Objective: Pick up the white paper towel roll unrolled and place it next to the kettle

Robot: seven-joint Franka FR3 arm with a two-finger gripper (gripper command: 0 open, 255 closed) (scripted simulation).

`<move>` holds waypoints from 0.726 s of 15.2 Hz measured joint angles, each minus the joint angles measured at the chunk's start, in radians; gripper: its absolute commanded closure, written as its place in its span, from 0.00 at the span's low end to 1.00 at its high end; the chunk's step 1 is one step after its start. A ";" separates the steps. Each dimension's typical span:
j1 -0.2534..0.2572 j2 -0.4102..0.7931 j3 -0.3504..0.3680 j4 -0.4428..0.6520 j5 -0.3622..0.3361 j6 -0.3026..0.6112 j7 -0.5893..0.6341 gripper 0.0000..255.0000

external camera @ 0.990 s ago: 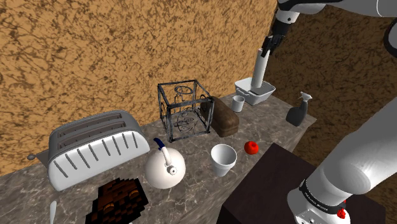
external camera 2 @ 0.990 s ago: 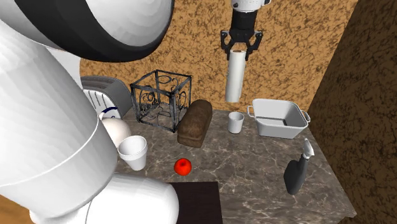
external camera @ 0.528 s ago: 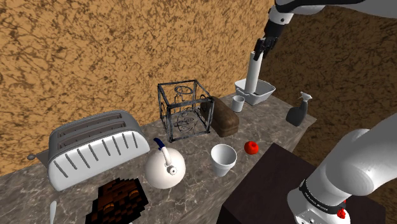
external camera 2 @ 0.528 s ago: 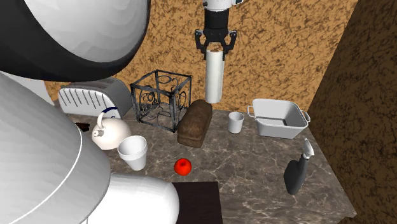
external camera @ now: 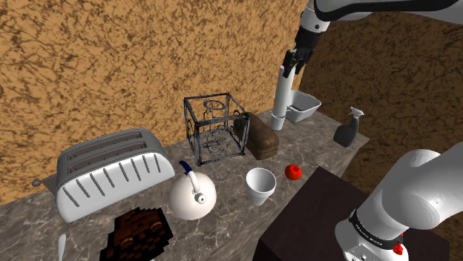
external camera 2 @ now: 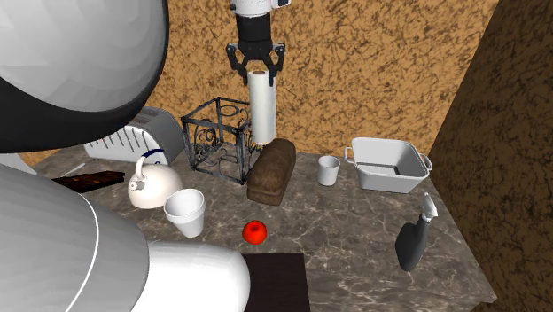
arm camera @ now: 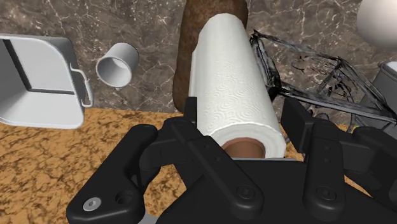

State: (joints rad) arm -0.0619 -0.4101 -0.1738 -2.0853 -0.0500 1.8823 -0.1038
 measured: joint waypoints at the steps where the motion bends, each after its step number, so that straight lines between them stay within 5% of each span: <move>1: 0.007 -0.009 0.019 -0.012 0.001 0.002 0.026 1.00; 11: 0.080 -0.064 0.210 -0.059 0.030 -0.011 0.274 1.00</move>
State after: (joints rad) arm 0.0182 -0.4737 0.0359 -2.1445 -0.0198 1.8711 0.1706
